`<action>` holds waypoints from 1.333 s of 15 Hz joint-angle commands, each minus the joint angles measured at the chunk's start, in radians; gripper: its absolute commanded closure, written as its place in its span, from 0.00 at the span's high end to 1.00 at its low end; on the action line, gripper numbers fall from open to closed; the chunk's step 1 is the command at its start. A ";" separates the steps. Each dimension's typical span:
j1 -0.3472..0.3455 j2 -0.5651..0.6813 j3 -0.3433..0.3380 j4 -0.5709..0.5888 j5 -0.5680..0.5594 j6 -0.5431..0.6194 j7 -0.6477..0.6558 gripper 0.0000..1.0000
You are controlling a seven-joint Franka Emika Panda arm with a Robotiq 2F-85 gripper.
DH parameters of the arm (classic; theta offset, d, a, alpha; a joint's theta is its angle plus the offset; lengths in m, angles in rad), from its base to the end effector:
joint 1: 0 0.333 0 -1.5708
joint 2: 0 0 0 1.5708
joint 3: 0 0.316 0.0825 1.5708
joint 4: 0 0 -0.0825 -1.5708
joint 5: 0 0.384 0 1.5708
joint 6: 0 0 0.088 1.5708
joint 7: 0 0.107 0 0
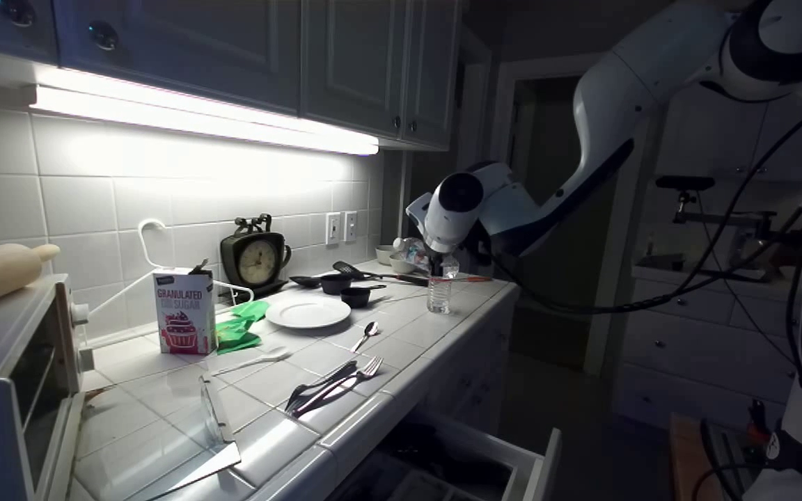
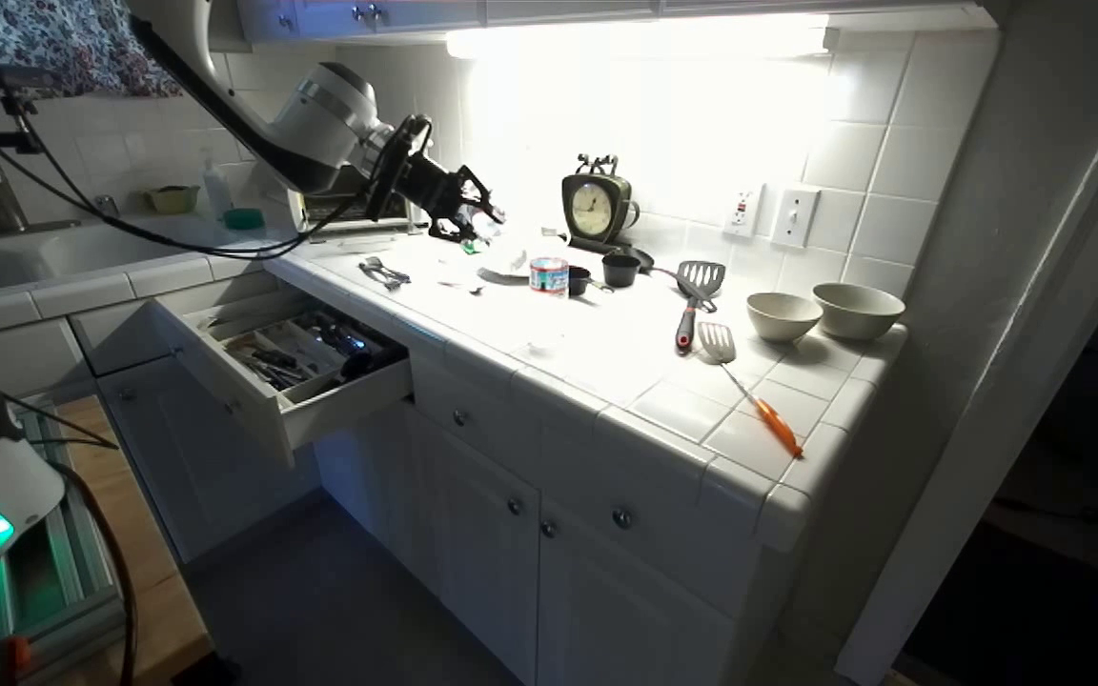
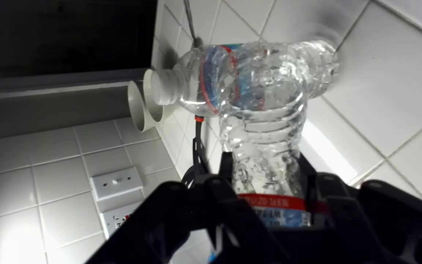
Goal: Turn the bottle on the left over so that its standing on its cap
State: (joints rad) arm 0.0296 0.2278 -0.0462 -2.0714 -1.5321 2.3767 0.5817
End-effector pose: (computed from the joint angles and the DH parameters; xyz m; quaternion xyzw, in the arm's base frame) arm 0.5958 -0.0197 0.3361 0.8273 0.2490 0.1650 0.4757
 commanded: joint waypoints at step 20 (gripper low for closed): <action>0.033 0.079 0.099 -0.107 -0.641 -0.632 0.090 0.16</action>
State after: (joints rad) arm 0.0568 0.2940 0.0455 -2.1570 -2.1170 1.8436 0.6651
